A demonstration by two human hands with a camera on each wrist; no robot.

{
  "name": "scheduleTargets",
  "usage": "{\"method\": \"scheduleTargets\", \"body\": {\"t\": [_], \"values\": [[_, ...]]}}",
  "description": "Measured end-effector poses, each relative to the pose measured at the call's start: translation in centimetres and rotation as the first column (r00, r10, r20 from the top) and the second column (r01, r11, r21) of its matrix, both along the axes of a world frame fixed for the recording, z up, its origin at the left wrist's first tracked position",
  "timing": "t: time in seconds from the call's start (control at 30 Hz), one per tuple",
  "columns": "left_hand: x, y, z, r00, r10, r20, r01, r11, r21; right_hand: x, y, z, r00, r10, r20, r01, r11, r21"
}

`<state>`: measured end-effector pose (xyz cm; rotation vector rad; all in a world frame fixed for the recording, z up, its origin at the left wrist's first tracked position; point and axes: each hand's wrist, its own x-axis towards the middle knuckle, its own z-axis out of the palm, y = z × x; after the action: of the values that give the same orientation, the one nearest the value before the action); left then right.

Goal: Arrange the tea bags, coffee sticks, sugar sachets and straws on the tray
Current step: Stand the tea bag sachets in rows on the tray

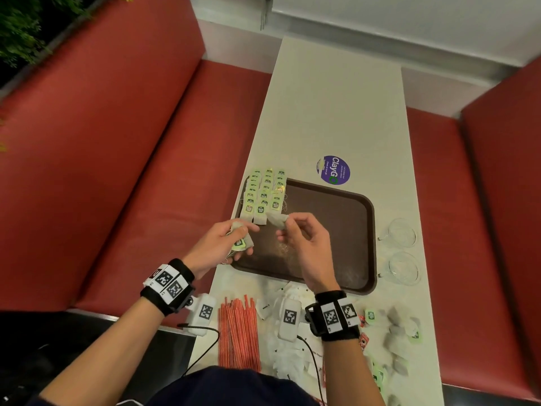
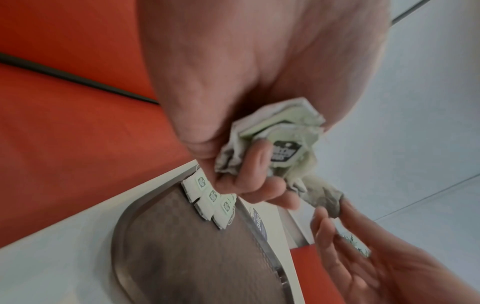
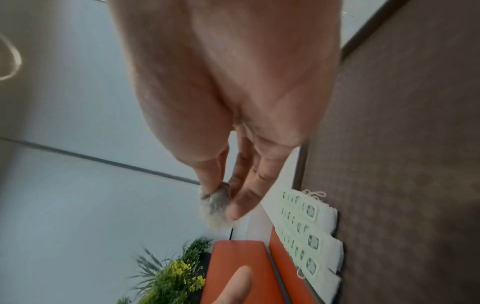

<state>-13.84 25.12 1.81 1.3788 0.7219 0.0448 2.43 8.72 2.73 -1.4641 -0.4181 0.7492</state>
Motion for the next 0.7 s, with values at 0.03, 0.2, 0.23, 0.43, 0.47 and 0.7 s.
{"method": "scheduleTargets", "body": {"t": [0.03,0.2,0.23,0.43,0.47,0.7], "values": [[0.0,0.1,0.0,1.0,0.008,0.001,-0.008,1.0,0.007,0.2,-0.3,0.3,0.998,-0.018,0.068,0.017,1.0,0.004],[1.5,-0.6,1.1,0.999,-0.008,0.042,0.011,0.999,-0.05,-1.0,-1.4,1.1,0.909,0.053,0.414,-0.053,0.999,-0.011],[1.9,-0.8,1.4,0.999,-0.015,0.048,0.018,0.999,-0.046,-1.2,-1.6,0.9,0.868,0.083,0.489,-0.082,0.996,-0.023],[3.5,-0.8,1.7,0.986,-0.112,0.12,0.081,0.969,0.233,-1.7,-2.0,0.0,0.821,0.094,0.563,-0.069,0.995,-0.066],[3.6,-0.7,1.6,0.983,-0.138,0.118,0.096,0.946,0.308,-1.7,-2.0,0.1,0.866,0.06,0.497,-0.043,0.998,-0.046],[3.5,-0.7,0.4,0.98,-0.192,0.047,0.134,0.819,0.559,-0.8,-1.9,-1.1,0.934,0.099,0.342,-0.067,0.992,-0.103]]}}
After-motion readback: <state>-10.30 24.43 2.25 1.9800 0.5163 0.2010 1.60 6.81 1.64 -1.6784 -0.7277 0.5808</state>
